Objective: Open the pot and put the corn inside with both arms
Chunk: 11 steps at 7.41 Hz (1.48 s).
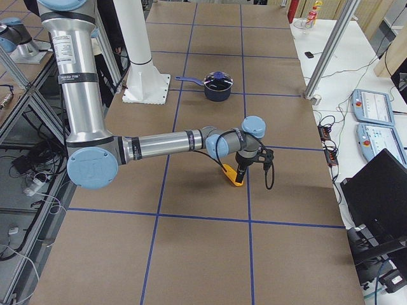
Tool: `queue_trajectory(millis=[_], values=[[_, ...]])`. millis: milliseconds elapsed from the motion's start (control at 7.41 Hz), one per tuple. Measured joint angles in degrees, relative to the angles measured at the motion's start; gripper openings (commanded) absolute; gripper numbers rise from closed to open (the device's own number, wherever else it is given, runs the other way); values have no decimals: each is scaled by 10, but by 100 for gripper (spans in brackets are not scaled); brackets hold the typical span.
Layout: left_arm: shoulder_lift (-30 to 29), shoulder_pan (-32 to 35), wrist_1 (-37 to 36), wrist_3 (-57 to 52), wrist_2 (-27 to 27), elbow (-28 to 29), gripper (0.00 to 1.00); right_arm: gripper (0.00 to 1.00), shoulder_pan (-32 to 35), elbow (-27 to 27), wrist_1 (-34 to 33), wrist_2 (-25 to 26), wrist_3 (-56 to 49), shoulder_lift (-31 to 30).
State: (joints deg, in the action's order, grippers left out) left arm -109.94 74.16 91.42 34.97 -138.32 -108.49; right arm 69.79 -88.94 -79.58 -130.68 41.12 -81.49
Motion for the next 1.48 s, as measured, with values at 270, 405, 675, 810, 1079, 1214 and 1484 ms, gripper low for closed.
queue_trajectory(millis=[270,405,675,810,1079,1214,1484], values=[[-57,-96,-63,112,65,-51,98,100,-3,48,-1,-1,4,46],[-90,-140,-110,146,99,-71,98,100,-6,62,0,-2,13,59],[-137,-205,-155,202,146,-84,98,100,-14,68,4,-4,44,63],[-151,-225,-160,223,158,-84,98,100,-19,68,6,-5,49,60],[-182,-265,-163,264,188,-70,98,100,-31,73,21,-4,55,52],[-198,-278,-163,279,199,-57,98,100,-38,75,34,-5,69,49],[-208,-288,-163,290,208,-48,98,100,-52,73,85,-6,109,29]])
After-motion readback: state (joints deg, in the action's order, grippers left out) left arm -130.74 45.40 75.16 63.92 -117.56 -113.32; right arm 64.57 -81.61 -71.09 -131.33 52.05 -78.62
